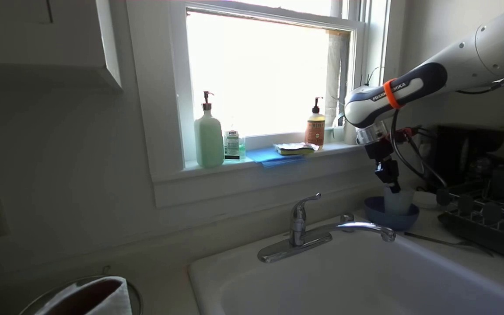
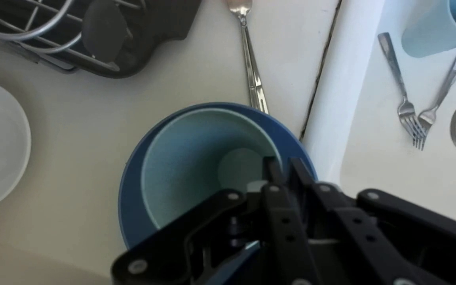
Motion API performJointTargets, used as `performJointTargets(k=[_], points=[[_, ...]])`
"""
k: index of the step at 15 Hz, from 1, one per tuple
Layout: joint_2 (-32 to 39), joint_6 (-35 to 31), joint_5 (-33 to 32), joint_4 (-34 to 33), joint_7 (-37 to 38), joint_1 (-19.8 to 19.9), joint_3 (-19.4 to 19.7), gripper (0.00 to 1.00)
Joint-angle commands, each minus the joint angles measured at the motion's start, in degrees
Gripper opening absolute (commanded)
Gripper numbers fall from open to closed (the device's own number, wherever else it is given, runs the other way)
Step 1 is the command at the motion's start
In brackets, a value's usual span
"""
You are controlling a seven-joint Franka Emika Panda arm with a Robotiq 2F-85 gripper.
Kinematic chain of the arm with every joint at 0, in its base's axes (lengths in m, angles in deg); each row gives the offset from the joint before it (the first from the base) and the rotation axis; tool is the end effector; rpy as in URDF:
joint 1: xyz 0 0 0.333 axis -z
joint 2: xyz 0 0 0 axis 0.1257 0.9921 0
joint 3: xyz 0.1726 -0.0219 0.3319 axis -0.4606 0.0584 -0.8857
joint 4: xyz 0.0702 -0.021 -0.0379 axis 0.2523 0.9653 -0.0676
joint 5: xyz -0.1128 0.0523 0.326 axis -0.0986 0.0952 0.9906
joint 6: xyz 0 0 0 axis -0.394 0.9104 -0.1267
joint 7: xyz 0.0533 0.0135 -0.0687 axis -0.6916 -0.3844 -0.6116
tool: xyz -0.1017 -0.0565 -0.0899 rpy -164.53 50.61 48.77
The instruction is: Pick up the blue bowl and pour the water in the blue bowl into the sink then put the bowl back where it was and place the gray cup inside the blue bowl
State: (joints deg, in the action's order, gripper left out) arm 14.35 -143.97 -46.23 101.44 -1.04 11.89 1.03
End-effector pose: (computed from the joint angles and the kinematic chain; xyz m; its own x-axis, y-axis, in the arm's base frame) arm 0.6130 -0.3208 0.3626 0.9121 -0.0729 -0.4034 -0.0375 -0.9948 0.0949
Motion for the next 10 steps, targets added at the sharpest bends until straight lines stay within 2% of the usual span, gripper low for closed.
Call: performJointTargets(k=[1,5,8,9,10], points=[[2.2,3.4,0.2,-5.0,-1.3,1.1,-0.9,0.43],[1.8,3.6,0.2,-5.9,-0.8,1.0,-1.0,0.71],[-1.3,1.4,1.4,-2.9,-0.1,0.3,-0.6,0.92],[-2.5,0.5,1.9,-1.8,-0.1,0.3,-0.8,0.98],[-3.8,-0.1,2.5,-0.8,0.1,0.4,-1.0,0.99]])
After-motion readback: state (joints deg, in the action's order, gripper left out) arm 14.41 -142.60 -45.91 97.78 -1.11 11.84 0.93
